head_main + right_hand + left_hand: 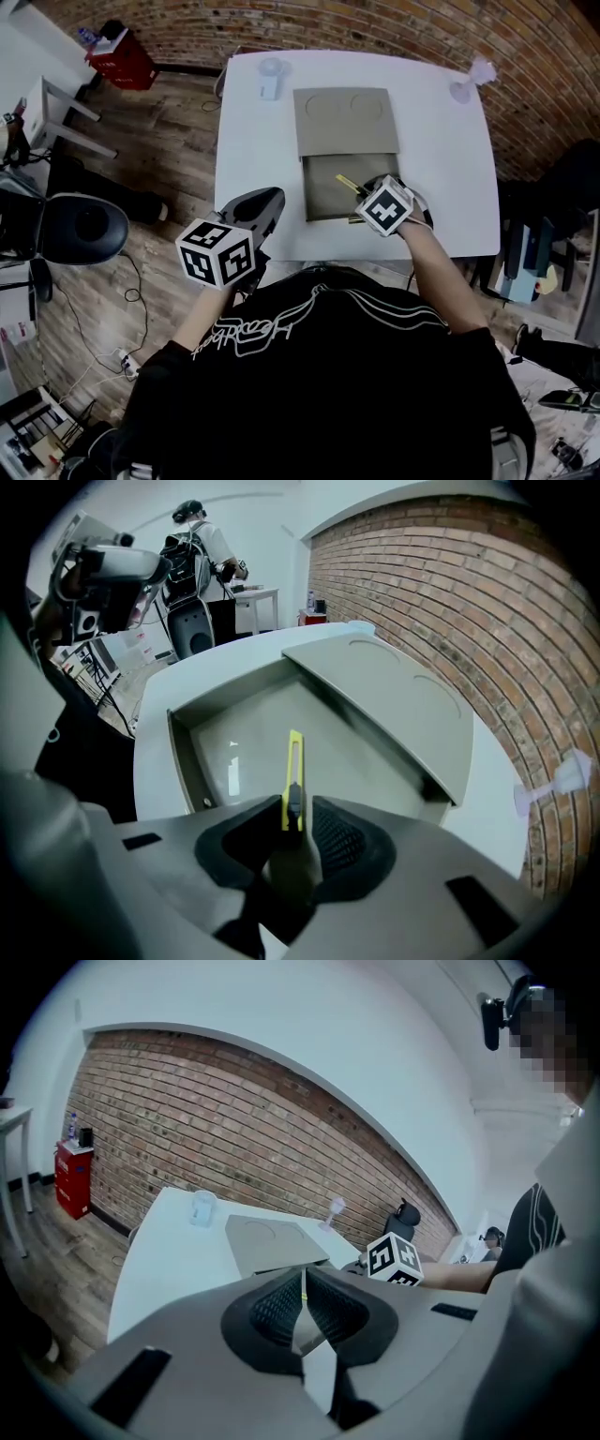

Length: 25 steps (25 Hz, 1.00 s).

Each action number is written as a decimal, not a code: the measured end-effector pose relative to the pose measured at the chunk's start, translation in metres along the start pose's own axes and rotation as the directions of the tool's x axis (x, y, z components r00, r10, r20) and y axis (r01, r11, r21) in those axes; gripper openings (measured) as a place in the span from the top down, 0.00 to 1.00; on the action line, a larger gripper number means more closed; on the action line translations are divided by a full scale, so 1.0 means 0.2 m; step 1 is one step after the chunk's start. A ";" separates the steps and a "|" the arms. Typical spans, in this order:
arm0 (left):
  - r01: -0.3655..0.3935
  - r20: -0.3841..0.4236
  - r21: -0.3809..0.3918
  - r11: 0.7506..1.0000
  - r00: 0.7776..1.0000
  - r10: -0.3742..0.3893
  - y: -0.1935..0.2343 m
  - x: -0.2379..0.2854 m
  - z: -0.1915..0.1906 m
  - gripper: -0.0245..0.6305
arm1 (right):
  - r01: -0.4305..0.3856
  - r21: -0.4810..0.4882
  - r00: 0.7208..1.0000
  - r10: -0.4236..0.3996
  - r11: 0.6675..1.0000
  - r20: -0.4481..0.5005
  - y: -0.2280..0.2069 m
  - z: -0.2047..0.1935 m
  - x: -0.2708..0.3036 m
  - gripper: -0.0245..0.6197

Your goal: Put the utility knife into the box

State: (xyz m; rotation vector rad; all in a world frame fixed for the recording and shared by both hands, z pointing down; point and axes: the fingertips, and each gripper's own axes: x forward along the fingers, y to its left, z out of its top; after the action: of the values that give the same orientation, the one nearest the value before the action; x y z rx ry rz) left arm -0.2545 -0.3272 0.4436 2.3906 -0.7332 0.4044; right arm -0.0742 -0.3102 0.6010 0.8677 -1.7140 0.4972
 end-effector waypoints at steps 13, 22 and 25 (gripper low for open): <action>0.045 0.008 0.007 0.999 0.999 -0.046 -0.21 -0.03 0.01 0.90 | -0.180 0.145 0.885 0.096 0.973 0.456 0.12 0.17 -0.49 0.67; 0.110 0.018 0.035 0.993 0.994 -0.110 -0.58 0.02 0.03 0.90 | -0.360 0.105 0.659 0.173 0.927 0.732 0.24 0.15 -1.02 0.96; 0.135 0.028 0.046 0.990 0.990 -0.137 -0.72 0.02 0.04 0.90 | -0.387 0.070 0.615 0.201 0.919 0.763 0.25 0.09 -1.12 0.96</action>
State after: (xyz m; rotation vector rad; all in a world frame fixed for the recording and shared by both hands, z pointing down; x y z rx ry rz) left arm -0.1660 -0.2381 0.3731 2.4765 -0.5759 0.3303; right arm -0.0945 -0.2234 0.3884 1.0394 -2.6445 0.6185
